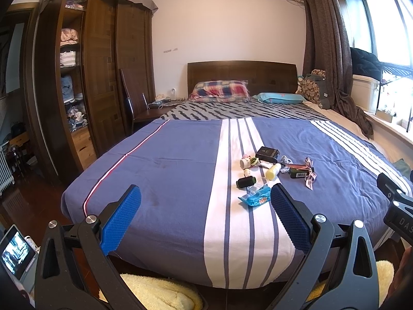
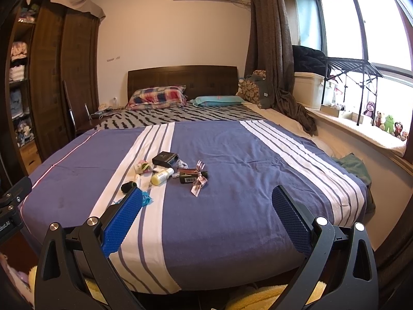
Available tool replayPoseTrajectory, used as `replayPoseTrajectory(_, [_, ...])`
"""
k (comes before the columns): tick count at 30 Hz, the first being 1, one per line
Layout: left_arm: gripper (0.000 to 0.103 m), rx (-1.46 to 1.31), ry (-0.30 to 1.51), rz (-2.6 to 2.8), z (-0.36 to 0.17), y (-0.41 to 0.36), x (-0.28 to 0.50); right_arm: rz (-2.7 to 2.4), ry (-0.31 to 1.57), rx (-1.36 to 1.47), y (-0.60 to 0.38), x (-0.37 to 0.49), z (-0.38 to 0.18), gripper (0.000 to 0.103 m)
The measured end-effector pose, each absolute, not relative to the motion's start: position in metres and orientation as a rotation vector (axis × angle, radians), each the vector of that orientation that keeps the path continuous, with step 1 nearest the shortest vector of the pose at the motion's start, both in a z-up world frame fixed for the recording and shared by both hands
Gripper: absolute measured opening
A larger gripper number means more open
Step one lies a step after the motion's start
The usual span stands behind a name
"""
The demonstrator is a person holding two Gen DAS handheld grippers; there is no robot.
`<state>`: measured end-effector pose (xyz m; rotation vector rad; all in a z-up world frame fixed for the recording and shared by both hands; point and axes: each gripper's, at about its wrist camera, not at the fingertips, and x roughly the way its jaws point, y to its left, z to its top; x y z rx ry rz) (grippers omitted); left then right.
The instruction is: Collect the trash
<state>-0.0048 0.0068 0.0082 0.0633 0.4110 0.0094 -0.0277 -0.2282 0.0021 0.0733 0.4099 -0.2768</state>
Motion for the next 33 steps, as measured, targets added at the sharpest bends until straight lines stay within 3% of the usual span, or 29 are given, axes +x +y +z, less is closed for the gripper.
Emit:
replayPoseTrajectory(15, [0.095, 0.067, 0.435, 0.012, -0.003, 0.009, 0.005, -0.28, 0.422, 0.089, -0.235, -0.023, -0.004, 0.1])
replayPoseTrajectory(33, [0.095, 0.203, 0.6, -0.018, -0.083, -0.017, 0.098, -0.297, 0.538, 0.106, -0.264, 0.053, -0.076, 0.1])
